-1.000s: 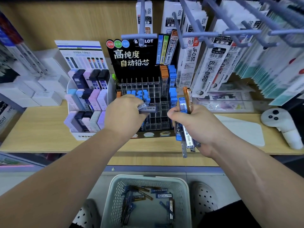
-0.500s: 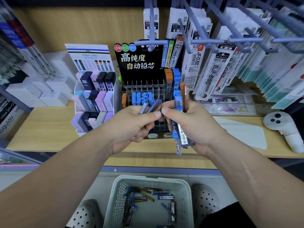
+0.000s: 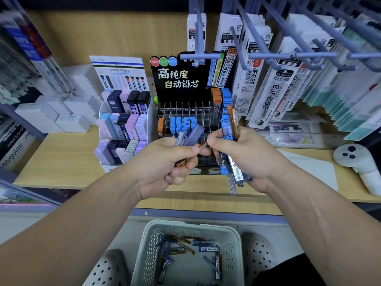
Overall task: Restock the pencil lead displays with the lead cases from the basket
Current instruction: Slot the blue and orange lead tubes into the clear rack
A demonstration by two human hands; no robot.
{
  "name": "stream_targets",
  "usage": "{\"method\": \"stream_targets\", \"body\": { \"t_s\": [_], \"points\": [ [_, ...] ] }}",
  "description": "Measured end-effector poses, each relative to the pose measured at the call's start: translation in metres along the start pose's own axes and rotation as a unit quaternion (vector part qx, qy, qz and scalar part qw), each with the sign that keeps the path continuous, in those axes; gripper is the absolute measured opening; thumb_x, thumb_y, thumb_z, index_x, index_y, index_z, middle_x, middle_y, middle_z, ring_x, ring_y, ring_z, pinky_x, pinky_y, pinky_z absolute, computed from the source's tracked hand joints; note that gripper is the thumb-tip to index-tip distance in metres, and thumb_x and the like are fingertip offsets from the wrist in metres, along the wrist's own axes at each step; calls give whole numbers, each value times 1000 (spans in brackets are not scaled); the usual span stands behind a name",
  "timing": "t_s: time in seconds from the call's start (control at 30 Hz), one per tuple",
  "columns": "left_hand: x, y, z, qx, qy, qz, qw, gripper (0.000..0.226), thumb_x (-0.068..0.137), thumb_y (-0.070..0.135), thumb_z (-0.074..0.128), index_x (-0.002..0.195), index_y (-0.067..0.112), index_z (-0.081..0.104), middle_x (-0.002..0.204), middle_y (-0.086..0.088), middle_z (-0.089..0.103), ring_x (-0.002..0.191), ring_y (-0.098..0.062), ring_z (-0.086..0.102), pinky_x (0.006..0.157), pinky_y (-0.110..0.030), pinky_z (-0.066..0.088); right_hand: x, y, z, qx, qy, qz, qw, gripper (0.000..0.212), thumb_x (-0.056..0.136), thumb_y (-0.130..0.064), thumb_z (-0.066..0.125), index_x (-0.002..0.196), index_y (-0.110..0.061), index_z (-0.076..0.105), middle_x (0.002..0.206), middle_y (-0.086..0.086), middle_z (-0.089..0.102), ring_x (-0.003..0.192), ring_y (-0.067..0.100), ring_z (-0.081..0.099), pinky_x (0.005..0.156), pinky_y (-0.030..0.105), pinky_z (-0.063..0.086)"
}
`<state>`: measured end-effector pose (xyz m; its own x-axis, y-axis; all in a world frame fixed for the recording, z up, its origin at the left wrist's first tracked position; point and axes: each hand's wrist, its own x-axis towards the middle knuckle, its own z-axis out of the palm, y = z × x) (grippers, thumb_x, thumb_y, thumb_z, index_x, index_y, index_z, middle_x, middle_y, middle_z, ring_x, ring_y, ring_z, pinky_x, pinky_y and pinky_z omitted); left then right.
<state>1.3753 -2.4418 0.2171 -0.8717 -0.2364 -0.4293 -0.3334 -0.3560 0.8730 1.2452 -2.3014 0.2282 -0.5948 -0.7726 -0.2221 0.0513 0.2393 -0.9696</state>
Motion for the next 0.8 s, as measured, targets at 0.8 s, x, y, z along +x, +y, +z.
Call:
{"method": "stream_targets", "body": {
  "t_s": [0.8],
  "points": [
    [-23, 10, -45, -56, 261, 187, 946, 12, 97, 15, 61, 85, 14, 62, 79, -8, 69, 41, -10, 28, 40, -20, 23, 14, 3, 60, 185, 47, 91, 977, 5, 90, -25, 75, 85, -25, 72, 77, 2, 63, 75, 23, 55, 59, 33, 46]
  ]
}}
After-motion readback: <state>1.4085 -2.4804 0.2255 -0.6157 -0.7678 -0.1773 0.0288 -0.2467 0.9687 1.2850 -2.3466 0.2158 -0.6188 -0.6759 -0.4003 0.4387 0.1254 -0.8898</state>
